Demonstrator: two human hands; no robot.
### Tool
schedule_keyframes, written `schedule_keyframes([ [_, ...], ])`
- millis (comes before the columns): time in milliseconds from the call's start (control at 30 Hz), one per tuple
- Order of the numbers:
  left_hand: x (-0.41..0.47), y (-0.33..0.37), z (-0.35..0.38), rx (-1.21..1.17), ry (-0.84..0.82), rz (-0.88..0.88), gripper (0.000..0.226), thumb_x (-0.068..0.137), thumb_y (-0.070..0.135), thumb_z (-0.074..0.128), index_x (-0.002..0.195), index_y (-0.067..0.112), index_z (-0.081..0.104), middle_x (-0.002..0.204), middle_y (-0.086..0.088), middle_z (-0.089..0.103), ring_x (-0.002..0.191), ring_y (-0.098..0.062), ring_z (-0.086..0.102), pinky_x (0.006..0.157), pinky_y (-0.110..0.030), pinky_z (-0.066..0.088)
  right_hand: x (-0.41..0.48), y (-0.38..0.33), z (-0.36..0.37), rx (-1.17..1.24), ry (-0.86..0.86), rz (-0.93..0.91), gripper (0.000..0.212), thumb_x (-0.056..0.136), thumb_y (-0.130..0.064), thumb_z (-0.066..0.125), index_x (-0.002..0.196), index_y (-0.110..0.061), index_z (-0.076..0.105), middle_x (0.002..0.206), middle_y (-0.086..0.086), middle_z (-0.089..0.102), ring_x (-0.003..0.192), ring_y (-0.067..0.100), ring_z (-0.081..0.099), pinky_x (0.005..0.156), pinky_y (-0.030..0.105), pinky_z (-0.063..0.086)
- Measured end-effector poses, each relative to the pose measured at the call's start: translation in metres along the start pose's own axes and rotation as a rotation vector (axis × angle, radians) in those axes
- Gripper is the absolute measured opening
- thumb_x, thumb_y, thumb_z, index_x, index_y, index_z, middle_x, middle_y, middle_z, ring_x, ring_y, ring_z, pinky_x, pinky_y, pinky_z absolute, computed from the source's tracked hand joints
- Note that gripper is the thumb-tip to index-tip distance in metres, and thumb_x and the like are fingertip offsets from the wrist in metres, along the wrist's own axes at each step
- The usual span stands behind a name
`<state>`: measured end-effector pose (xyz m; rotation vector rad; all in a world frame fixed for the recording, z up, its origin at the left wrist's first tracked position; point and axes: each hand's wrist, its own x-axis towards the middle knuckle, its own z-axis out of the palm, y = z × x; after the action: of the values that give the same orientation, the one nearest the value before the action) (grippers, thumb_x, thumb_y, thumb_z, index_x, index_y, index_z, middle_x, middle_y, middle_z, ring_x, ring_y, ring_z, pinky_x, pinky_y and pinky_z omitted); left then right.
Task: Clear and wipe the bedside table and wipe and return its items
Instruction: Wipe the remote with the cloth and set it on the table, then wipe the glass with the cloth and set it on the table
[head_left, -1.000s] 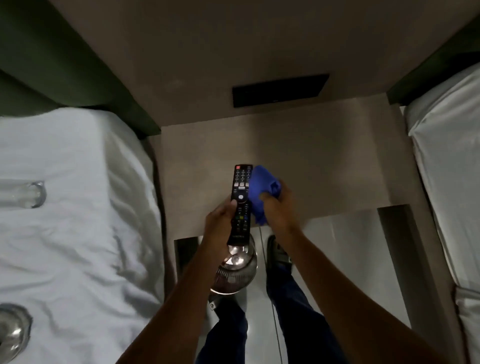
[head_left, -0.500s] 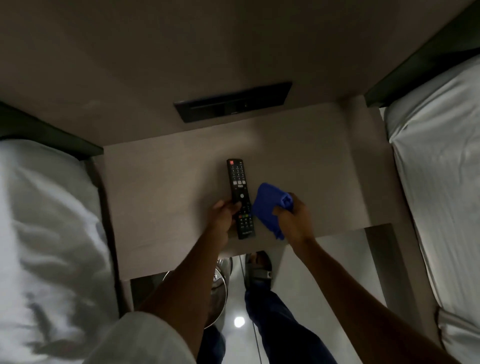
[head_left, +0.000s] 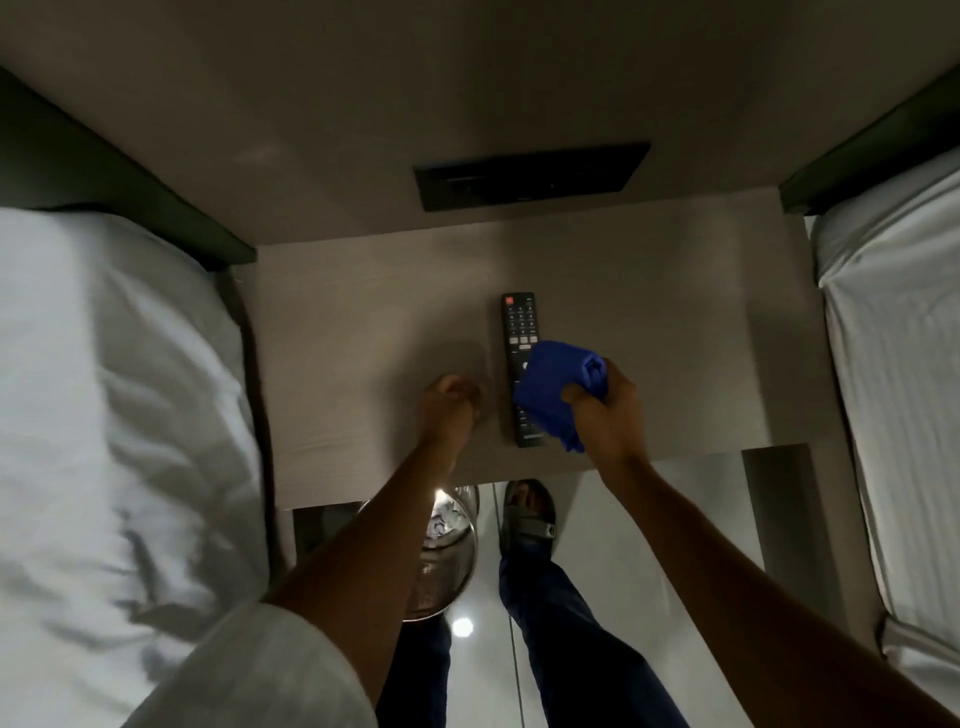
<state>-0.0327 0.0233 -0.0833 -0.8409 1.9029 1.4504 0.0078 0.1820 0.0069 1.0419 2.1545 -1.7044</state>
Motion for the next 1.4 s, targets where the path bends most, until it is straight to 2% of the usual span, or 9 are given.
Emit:
schedule_keyframes([
  [233,-0.058,0.013,-0.157,0.584,0.354,0.613,0.025,0.089,0.024,0.05,0.106,0.022,0.068,0.104,-0.002,0.069,0.088,-0.024,0.065,0.078,-0.032,0.053,-0.048,-0.038,0.085,0.039,-0.05,-0.116,0.034,0.091,-0.027,0.056,0.124,-0.015,0.053,0.112,0.01,0.065,0.096,0.026,0.064,0.082,0.043,0.055],
  [367,-0.086,0.026,-0.283,0.778,0.596,0.851,0.035,0.076,0.025,0.057,0.11,0.022,0.065,0.1,-0.001,0.067,0.087,-0.024,0.063,0.076,-0.038,0.051,-0.087,-0.067,0.147,0.018,-0.124,-0.248,0.017,0.093,-0.019,0.056,0.109,-0.02,0.053,0.091,-0.005,0.062,0.084,0.018,0.06,0.068,0.02,0.05],
  [533,-0.097,0.03,-0.438,1.086,0.922,0.809,0.061,0.064,0.045,0.06,0.122,0.026,0.058,0.127,0.0,0.059,0.117,-0.024,0.053,0.098,-0.043,0.028,-0.128,-0.09,0.223,0.011,-0.287,-0.327,0.017,0.092,-0.021,0.057,0.109,-0.019,0.058,0.099,0.001,0.067,0.088,0.015,0.065,0.074,0.028,0.052],
  [733,-0.063,0.022,-0.542,1.445,0.613,0.348,0.095,0.073,0.026,0.064,0.153,0.017,0.015,0.163,-0.005,0.014,0.151,-0.027,0.002,0.117,-0.054,0.009,-0.157,-0.094,0.268,-0.032,-0.287,-0.423,0.01,0.091,-0.02,0.06,0.099,-0.014,0.059,0.087,0.005,0.067,0.078,0.018,0.065,0.069,0.025,0.051],
  [867,-0.052,0.02,-0.564,1.356,0.611,0.618,0.073,0.061,0.01,0.079,0.128,0.007,0.05,0.134,-0.017,0.056,0.139,-0.04,0.034,0.106,-0.053,0.033,-0.167,-0.092,0.272,-0.066,-0.346,-0.435,0.011,0.091,-0.02,0.06,0.096,-0.011,0.06,0.083,0.01,0.067,0.073,0.022,0.064,0.066,0.029,0.05],
  [1000,-0.068,0.017,-0.562,1.109,0.438,0.589,0.075,0.058,0.021,0.086,0.125,0.012,0.053,0.118,-0.014,0.063,0.115,-0.037,0.057,0.097,-0.044,0.042,-0.167,-0.095,0.265,-0.107,-0.342,-0.442,0.006,0.091,-0.016,0.058,0.086,-0.011,0.058,0.073,0.013,0.061,0.062,0.016,0.057,0.06,0.027,0.046],
  [1133,-0.097,0.012,-0.517,0.917,0.354,0.528,0.079,0.057,0.039,0.086,0.129,0.018,0.059,0.122,-0.01,0.064,0.11,-0.029,0.062,0.091,-0.037,0.049,-0.173,-0.108,0.268,-0.109,-0.374,-0.492,0.023,0.09,-0.004,0.049,0.087,-0.026,0.056,0.065,-0.006,0.052,0.049,0.001,0.046,0.049,0.013,0.037],
  [1233,-0.108,0.008,-0.454,0.812,0.282,0.589,0.079,0.054,0.046,0.075,0.128,0.02,0.061,0.123,-0.005,0.064,0.11,-0.025,0.064,0.092,-0.034,0.051,-0.187,-0.119,0.273,-0.183,-0.334,-0.685,0.032,0.089,-0.006,0.048,0.117,-0.017,0.06,0.087,-0.011,0.064,0.068,-0.004,0.057,0.065,0.01,0.044],
  [1400,-0.11,0.016,-0.36,0.625,0.212,0.543,0.048,0.069,0.029,0.077,0.112,0.01,0.064,0.107,-0.011,0.069,0.099,-0.027,0.065,0.079,-0.025,0.046,-0.185,-0.091,0.254,-0.801,-0.218,-1.353,0.047,0.083,-0.014,0.051,0.129,-0.023,0.055,0.138,0.004,0.055,0.131,0.024,0.046,0.108,0.045,0.031],
])
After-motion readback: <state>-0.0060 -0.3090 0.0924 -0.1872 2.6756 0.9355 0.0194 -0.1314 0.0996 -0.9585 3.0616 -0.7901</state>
